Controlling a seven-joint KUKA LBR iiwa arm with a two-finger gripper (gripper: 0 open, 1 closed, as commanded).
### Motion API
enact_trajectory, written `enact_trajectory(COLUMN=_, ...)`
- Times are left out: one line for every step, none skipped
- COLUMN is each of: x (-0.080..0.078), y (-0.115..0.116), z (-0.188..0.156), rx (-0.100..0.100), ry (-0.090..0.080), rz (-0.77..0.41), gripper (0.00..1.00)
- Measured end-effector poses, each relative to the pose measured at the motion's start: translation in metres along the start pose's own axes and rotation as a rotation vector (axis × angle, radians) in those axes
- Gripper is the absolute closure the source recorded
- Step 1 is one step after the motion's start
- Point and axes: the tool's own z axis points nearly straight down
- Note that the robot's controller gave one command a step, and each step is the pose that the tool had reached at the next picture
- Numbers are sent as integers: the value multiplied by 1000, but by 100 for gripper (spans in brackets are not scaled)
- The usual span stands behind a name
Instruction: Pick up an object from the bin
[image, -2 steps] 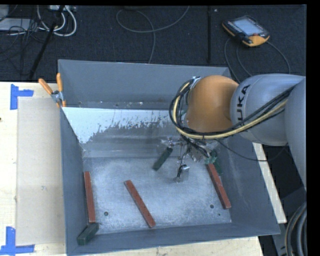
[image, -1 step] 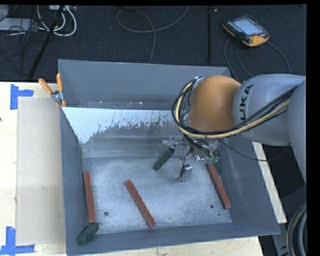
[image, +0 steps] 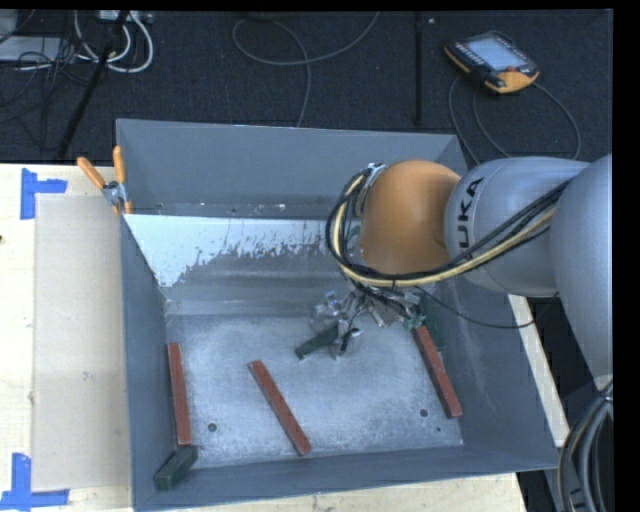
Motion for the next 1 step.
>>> enact_trajectory(x=0, y=0, z=0, rx=0, ry=0, rz=0, gripper=100)
